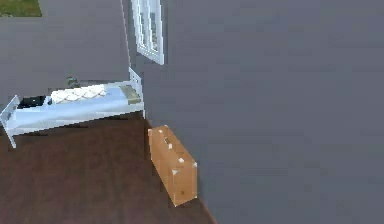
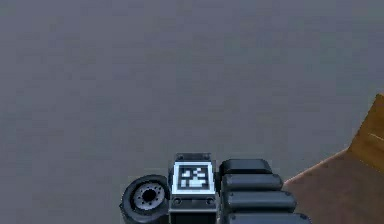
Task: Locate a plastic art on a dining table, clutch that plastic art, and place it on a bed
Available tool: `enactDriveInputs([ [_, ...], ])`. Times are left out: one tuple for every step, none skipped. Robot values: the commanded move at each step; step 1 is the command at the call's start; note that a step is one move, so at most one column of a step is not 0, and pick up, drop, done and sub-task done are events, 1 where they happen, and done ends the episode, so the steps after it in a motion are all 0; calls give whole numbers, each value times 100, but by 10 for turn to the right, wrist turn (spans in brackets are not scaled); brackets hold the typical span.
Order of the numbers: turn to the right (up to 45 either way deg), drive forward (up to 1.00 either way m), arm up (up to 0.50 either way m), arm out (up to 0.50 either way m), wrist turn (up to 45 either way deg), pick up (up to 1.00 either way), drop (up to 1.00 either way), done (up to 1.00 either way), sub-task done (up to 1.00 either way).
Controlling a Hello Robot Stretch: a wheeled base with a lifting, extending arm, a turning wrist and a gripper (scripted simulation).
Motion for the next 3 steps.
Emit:
enactDriveInputs([
  [-30,0,0,0,0,0,0,0,0],
  [0,45,0,0,0,0,0,0,0],
  [-300,0,0,0,0,0,0,0,0],
])
